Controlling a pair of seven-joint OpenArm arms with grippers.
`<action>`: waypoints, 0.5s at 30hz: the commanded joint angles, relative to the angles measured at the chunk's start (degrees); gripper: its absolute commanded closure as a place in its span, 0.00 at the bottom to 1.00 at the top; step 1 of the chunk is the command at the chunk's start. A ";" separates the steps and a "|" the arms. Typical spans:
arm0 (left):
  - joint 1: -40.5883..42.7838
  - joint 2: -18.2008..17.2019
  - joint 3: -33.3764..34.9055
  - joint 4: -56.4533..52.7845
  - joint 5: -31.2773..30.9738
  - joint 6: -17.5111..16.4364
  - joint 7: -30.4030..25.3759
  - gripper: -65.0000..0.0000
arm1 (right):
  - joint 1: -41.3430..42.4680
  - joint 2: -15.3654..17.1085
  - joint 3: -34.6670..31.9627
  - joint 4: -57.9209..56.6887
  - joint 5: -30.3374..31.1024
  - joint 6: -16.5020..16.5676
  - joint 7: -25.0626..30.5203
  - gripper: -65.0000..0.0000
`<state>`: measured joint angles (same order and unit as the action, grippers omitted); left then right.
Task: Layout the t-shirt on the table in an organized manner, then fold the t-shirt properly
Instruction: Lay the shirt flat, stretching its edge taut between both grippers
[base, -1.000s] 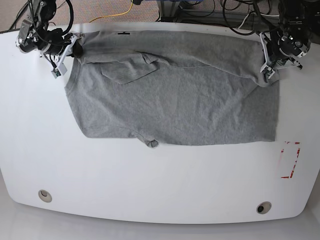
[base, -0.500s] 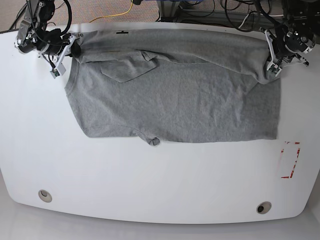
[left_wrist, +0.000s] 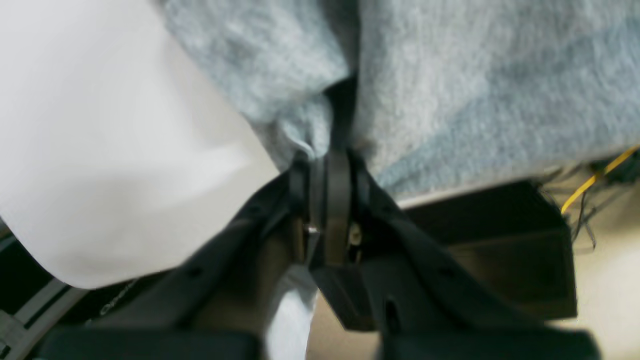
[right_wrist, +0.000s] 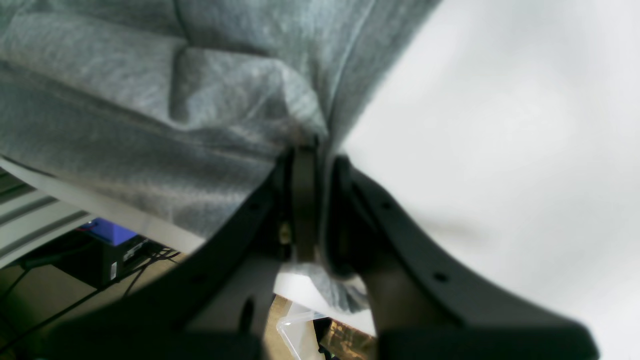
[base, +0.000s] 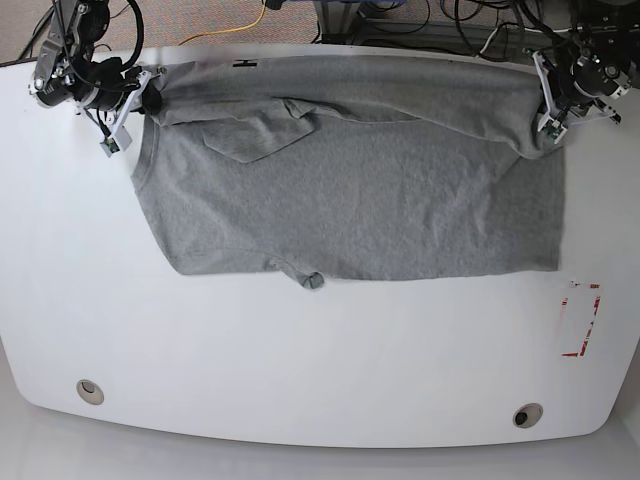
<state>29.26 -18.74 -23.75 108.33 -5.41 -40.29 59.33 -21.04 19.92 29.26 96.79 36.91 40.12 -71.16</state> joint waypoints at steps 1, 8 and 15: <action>0.41 -1.43 -0.74 1.07 0.88 0.29 0.41 0.81 | -0.11 1.13 0.41 0.48 -0.99 -0.12 -0.54 0.94; 0.41 -1.26 -3.81 1.95 0.88 0.29 0.41 0.49 | -0.11 0.87 0.41 0.48 -0.99 -0.12 -0.54 0.94; 0.15 -0.38 -8.03 2.57 0.79 0.29 0.41 0.36 | -0.11 0.78 0.41 0.57 -0.99 -0.12 -0.54 0.94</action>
<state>29.52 -18.50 -29.69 109.78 -4.91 -40.12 60.01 -21.04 19.84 29.26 96.79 36.71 40.12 -71.16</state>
